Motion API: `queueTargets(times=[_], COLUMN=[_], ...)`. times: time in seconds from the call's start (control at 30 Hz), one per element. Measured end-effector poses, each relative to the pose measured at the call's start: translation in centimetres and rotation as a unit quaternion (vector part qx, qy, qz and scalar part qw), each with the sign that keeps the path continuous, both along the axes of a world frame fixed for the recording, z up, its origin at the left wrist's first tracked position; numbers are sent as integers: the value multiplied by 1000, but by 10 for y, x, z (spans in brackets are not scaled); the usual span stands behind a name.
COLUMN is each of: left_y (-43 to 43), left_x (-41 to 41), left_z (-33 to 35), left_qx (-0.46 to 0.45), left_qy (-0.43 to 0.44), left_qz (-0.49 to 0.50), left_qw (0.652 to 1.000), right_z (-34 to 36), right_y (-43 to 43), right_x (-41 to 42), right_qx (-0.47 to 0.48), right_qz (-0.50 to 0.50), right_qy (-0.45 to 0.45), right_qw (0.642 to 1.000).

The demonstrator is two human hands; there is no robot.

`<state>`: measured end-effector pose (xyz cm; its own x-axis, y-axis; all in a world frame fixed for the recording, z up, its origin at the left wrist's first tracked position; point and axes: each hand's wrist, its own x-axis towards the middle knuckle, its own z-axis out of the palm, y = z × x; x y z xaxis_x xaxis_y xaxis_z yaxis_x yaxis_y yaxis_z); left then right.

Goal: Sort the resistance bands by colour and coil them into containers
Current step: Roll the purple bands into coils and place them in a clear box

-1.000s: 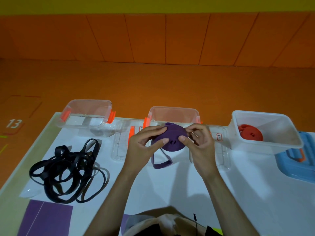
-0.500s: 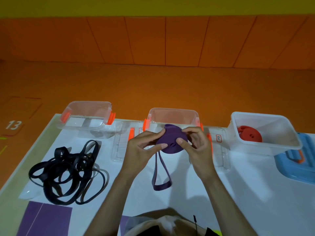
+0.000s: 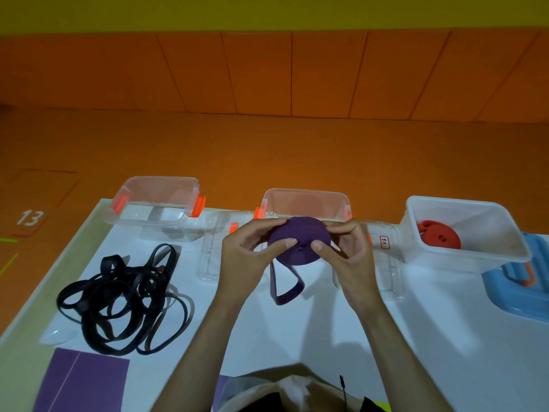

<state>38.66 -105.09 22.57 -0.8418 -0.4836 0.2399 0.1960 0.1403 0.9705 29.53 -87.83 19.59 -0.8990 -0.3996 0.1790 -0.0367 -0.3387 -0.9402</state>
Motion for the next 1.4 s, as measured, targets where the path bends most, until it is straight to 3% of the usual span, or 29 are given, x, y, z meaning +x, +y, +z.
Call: queueTargets(times=[0.23,0.33,0.6,0.77,1.0,1.27,1.4], left_y=[0,-4,5,0,-5,-2,-2], left_x=[7,8,7,9,12,12,12], left_z=[-12,-10,-5,-1,2,2,0], left_qx=[-12,-11,7,15,21,-5,2], left_qy=[-35,-42,-40,-13,-26,-19,-33], left_qz=[-5,-33,-31,-15,-58,-12,-39], left_qw=[999,999,999,1000,998,1000,999], right_z=[6,6,8,9,13,10,8], right_y=[4,8,6,7,3,1,2], right_x=[0,2,8,10,11,13,12], right_qx=[30,31,12,29,29,31,20], right_qz=[-41,-13,-24,25,-46,-21,-36], right_qy=[24,37,-17,3,18,-9,-21], right_qw=[998,999,999,999,998,999,999])
